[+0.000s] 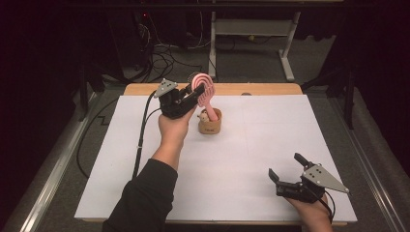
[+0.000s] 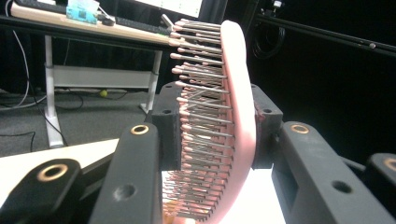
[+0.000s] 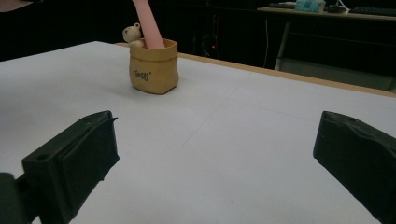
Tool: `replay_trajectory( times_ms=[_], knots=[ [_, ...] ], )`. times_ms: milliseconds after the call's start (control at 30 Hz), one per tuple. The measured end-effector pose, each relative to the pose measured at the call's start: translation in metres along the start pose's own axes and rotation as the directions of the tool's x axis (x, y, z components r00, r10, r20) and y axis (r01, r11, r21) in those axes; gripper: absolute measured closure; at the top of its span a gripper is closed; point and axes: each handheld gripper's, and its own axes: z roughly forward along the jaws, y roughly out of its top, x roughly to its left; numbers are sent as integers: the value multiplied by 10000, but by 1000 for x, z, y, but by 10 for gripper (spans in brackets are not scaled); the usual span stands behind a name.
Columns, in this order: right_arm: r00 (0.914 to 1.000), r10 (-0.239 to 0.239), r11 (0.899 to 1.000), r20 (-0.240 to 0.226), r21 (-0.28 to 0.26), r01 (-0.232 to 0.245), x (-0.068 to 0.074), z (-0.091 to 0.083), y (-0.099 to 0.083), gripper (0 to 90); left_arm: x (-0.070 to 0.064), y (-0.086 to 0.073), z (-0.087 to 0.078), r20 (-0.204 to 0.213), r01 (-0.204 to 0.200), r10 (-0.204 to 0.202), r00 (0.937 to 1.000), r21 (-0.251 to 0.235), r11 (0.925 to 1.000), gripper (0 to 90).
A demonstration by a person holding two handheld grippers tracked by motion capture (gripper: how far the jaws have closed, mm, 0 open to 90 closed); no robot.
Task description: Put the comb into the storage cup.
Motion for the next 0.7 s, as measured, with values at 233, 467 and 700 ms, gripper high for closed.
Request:
replay_trajectory(
  times_ms=[233,467,700],
  knots=[
    [10000,40,10000,4,-1,-40,0,0,0,1,3,-4,4,7,153,-153,9999,162,9998,631],
    [10000,73,10000,-6,37,-73,0,0,-1,1,4,-7,7,-11,161,-161,9999,236,9996,631],
    [9999,134,9999,-24,52,-133,0,1,-2,1,5,-8,7,-24,239,-238,9997,269,9994,631]
  ],
)
